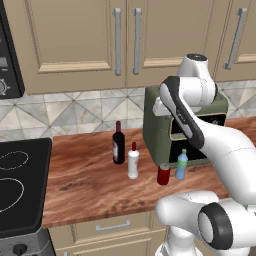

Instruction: Move the drinks to the dining counter.

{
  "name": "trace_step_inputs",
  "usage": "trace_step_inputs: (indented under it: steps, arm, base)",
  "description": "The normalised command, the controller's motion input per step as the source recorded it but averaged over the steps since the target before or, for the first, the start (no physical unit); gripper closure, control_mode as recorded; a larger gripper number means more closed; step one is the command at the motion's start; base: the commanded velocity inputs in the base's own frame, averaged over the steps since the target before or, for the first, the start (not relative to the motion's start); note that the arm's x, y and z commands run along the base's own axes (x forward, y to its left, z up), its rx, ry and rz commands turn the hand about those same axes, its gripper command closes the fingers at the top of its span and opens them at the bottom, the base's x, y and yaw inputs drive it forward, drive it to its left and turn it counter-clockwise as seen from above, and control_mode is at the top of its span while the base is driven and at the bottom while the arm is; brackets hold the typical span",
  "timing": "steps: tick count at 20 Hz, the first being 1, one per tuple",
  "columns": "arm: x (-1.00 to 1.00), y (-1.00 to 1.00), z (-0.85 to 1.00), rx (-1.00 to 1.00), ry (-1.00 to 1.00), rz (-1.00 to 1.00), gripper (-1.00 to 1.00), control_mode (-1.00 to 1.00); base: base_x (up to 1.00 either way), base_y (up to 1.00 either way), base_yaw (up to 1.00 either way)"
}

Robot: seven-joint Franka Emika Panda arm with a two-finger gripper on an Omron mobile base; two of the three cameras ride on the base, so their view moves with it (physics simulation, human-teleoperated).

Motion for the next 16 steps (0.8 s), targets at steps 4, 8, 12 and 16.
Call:
trace_step_inputs:
  steps: [4, 8, 12, 16]
  arm:
    - [-0.07, -0.11, -0.04, 0.0, 0.0, 0.0, -1.0, -1.0]
    - [-0.06, -0.04, -0.18, 0.0, 0.0, -0.04, -1.0, -1.0]
    - [-0.09, -0.29, -0.33, 0.0, 0.0, 0.0, -1.0, -1.0]
    - [-0.09, -0.45, -0.34, 0.0, 0.0, 0.0, -1.0, -1.0]
  base:
    - [0.0, 0.0, 0.0]
    - [0.0, 0.0, 0.0]
    - [0.0, 0.0, 0.0]
    - [0.0, 0.0, 0.0]
